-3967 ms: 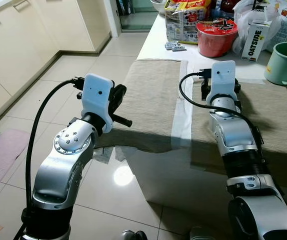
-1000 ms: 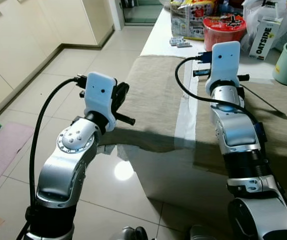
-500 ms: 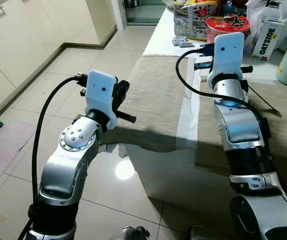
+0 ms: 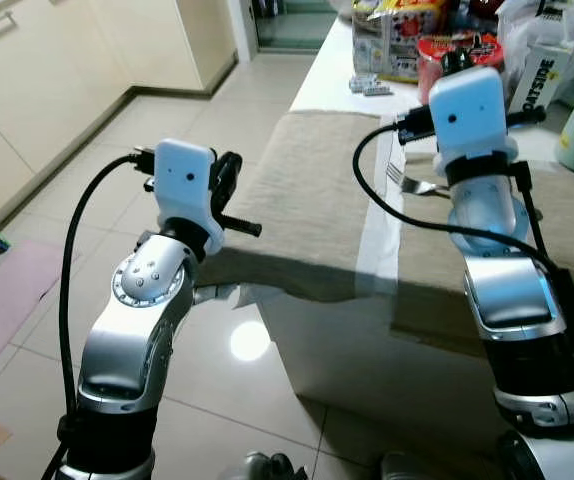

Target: Setting the table

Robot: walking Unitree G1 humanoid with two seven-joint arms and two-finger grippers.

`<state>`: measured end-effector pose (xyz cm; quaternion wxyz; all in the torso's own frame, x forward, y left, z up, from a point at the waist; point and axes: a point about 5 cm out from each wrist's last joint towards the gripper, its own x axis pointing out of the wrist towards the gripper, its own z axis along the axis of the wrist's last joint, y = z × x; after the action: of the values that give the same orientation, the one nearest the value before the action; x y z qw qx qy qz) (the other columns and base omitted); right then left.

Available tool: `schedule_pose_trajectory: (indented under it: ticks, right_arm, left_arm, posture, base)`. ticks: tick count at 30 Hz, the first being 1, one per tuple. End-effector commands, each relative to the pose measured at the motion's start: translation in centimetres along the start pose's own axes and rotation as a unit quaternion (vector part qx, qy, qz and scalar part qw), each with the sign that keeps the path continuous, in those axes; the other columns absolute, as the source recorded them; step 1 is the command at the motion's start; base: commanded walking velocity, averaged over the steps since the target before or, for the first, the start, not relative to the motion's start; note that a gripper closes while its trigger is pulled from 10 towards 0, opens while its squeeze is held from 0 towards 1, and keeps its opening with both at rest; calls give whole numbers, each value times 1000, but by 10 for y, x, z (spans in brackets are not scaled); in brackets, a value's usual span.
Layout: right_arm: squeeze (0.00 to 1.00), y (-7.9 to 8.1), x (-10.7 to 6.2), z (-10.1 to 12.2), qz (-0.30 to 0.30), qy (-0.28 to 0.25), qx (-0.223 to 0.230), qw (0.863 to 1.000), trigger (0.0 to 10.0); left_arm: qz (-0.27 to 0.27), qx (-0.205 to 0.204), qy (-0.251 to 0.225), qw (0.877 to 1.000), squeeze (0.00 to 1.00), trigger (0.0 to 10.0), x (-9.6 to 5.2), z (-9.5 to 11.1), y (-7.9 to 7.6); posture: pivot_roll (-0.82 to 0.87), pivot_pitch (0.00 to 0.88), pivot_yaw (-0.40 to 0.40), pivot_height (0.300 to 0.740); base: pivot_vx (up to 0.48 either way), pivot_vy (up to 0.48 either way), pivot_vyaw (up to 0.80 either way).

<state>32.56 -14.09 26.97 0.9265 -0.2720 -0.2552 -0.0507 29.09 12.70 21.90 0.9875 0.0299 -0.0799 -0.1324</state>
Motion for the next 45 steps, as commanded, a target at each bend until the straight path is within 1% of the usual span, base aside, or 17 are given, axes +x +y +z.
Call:
schedule_pose_trajectory:
  ticks: [1, 2, 3, 4, 5, 6, 15, 27, 30, 32, 33, 34, 35, 36, 40, 43, 45]
  right_arm:
    - [0, 4, -4, -6, 14, 24, 7, 1000, 0]
    - [0, 7, -6, -12, 15, 45, 16, 999, 0]
    - [0, 9, -8, -20, 13, 72, 32, 997, 10000]
    - [0, 10, -9, -24, 11, 89, 43, 995, 10000]
    - [792, 10, -9, -28, 6, 102, 54, 993, 10000]
    - [1000, 11, -9, -36, 8, 123, 68, 990, 10000]
    - [1000, 15, -4, -50, 2, 164, 107, 981, 10000]
    - [1000, 24, -4, -50, 11, 169, 128, 977, 10000]
    - [1000, 23, -3, -52, 8, 175, 115, 978, 10000]
    - [1000, 23, -2, -53, 19, 179, 79, 980, 10000]
    - [557, 24, 0, -54, 28, 181, 57, 981, 10000]
    - [0, 24, 1, -56, 35, 185, 43, 981, 10000]
    - [0, 24, 1, -56, 35, 185, 43, 981, 10000]
    - [0, 22, 3, -59, 42, 187, 25, 981, 10000]
    - [0, 20, 4, -63, 41, 193, 30, 980, 10000]
    - [0, 21, 3, -72, 33, 228, 97, 968, 10000]
    - [0, 26, 1, -80, 30, 256, 139, 956, 10000]
  left_arm:
    - [8, 1, 2, 1000, 0, 10000, 0, -2, 3]
    - [7, 1, 1, 1000, 0, 10000, 0, -2, 3]
    - [7, 1, 1, 1000, 0, 10000, 0, -2, 3]
    - [7, 1, 0, 1000, 0, 10000, 1, -2, 3]
    - [6, 1, 0, 1000, 0, 10000, 1, -2, 2]
    - [5, 3, 0, 1000, 0, 10000, 1, -3, 2]
    - [1, 5, 1, 1000, 0, 10000, 0, -3, 1]
    - [-7, 10, 1, 1000, 0, 10000, -1, -2, 0]
    - [-8, 10, 2, 1000, 0, 10000, -1, -2, 0]
    - [-9, 9, 2, 1000, 0, 10000, -1, -2, -1]
    - [-9, 9, 2, 1000, 0, 10000, -1, -2, -1]
    - [-10, 8, 2, 1000, 0, 10000, -1, -2, -1]
    - [-10, 8, 2, 1000, 0, 10000, -1, -2, -1]
    - [-10, 8, 2, 1000, 0, 10000, -1, -2, -2]
    - [-11, 8, 2, 1000, 0, 10000, -1, -2, -2]
    - [-11, 7, 3, 1000, 0, 10000, -1, -2, -3]
    - [-12, 8, 4, 1000, 0, 10000, -1, -3, -3]
  posture:
    - [-205, 73, 134, 740]
    - [-204, 69, 136, 740]
    - [-204, 69, 136, 740]
    - [-204, 69, 136, 740]
    - [-204, 69, 136, 740]
    - [-201, 62, 134, 740]
    - [-190, 51, 130, 740]
    - [-185, 48, 127, 740]
    - [-185, 50, 127, 740]
    - [-185, 50, 127, 740]
    - [-187, 52, 127, 740]
    - [-187, 52, 127, 740]
    - [-187, 52, 127, 740]
    - [-188, 53, 126, 740]
    - [-188, 54, 125, 740]
    - [-187, 57, 126, 740]
    - [-184, 59, 127, 740]
  base:
    - [0, 0, 0]
    - [0, 0, 0]
    - [0, 0, 0]
    - [0, 0, 0]
    - [0, 0, 0]
    - [0, 0, 0]
    - [0, 0, 0]
    - [0, 0, 0]
    - [0, 0, 0]
    - [0, 0, 0]
    - [0, 0, 0]
    - [0, 0, 0]
    - [0, 0, 0]
    - [0, 0, 0]
    - [0, 0, 0]
    - [0, 0, 0]
    - [0, 0, 0]
